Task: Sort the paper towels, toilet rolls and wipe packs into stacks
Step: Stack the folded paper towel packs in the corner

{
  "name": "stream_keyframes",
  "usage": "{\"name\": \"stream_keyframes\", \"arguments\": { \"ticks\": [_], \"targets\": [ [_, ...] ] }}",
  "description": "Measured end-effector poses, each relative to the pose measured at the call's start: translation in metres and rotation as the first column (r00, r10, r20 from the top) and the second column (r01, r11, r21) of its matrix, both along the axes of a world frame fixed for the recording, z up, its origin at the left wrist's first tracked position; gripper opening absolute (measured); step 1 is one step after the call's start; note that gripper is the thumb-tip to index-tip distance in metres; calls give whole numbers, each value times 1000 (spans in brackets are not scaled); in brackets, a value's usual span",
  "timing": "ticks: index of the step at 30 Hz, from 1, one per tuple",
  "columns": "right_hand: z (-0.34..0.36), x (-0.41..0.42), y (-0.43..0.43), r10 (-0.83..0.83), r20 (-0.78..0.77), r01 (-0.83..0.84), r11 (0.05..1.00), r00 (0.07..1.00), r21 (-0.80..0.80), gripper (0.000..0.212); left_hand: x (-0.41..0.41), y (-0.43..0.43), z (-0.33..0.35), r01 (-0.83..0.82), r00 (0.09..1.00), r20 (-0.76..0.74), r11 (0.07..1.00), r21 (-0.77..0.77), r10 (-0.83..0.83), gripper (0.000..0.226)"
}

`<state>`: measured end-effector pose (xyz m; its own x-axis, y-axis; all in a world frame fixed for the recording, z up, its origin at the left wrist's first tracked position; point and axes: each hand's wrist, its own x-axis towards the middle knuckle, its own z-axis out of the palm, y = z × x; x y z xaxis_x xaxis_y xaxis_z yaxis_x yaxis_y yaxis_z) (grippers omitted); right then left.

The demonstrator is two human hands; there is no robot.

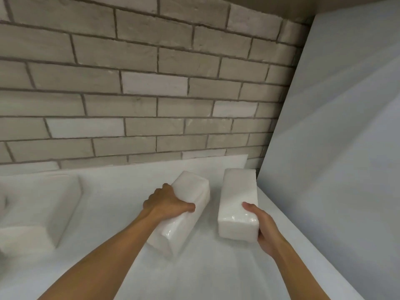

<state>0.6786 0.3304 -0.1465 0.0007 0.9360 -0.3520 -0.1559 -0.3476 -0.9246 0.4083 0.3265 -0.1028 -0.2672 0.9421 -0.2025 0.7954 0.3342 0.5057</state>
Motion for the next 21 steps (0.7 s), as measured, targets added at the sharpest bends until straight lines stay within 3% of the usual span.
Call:
{"name": "stream_keyframes", "arguments": {
  "ticks": [7, 15, 17, 21],
  "targets": [
    [0, 35, 64, 21, 230, -11, 999, 973, -43, 85, 44, 48, -6, -64, 998, 14, 998, 7, 64, 89],
    [21, 47, 132, -7, 461, -38, 995, 887, 89, 54, 75, 111, -9, -131, 991, 17, 991, 0, 131, 90],
    [22, 46, 147, 8, 566, -71, 993, 824, 91, 57, 81, 125, -11, -128, 992, 16, 992, -14, 128, 87],
    [20, 42, 171, 16, 824, -162, 982, 566, 92, 75, 89, 148, -15, -147, 989, -5, 988, -34, 147, 89]
  ]
}}
